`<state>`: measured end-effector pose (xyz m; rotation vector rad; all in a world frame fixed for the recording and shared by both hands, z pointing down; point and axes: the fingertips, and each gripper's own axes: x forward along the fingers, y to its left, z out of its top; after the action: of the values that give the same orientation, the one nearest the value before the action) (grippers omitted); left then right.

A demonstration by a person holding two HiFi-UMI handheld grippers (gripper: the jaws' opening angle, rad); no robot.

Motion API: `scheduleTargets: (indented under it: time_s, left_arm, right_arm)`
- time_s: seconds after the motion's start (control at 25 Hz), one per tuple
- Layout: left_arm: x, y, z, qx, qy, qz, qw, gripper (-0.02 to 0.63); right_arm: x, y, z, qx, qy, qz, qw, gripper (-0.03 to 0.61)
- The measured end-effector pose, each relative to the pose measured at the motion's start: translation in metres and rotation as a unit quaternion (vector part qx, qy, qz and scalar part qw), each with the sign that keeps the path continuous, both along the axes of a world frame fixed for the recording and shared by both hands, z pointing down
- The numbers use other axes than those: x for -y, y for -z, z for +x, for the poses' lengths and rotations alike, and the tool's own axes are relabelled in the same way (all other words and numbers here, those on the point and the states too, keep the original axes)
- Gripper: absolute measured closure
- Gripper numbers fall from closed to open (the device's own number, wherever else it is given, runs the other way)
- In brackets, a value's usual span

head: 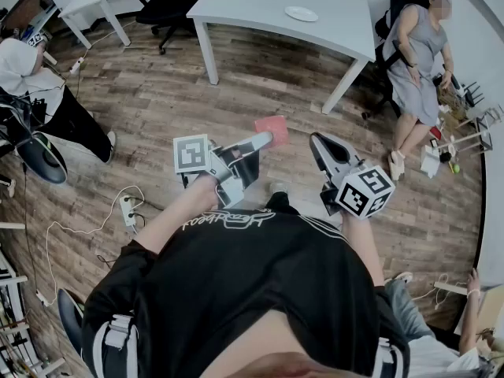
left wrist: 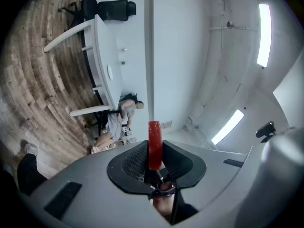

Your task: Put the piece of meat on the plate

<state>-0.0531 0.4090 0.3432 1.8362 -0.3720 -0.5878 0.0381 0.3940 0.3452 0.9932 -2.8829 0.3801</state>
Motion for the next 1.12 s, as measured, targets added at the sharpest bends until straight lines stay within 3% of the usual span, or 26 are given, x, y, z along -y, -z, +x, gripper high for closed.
scheduleTargets:
  time_s: [0.68,1.12]
  left_arm:
    - [0.008,-0.009,0.003,0.003,-0.004,-0.02,0.9998,0.525]
    - [0.043,-0.01,0.005,-0.004,0.002,-0.029,0.9996,0.526]
  right_arm:
    - [0.004,-0.008,0.002,0.015,-0.008,-0.01,1.0,0.561]
    - [0.042,-0.016,-0.001,0.001,-0.004,-0.023,1.0,0.561]
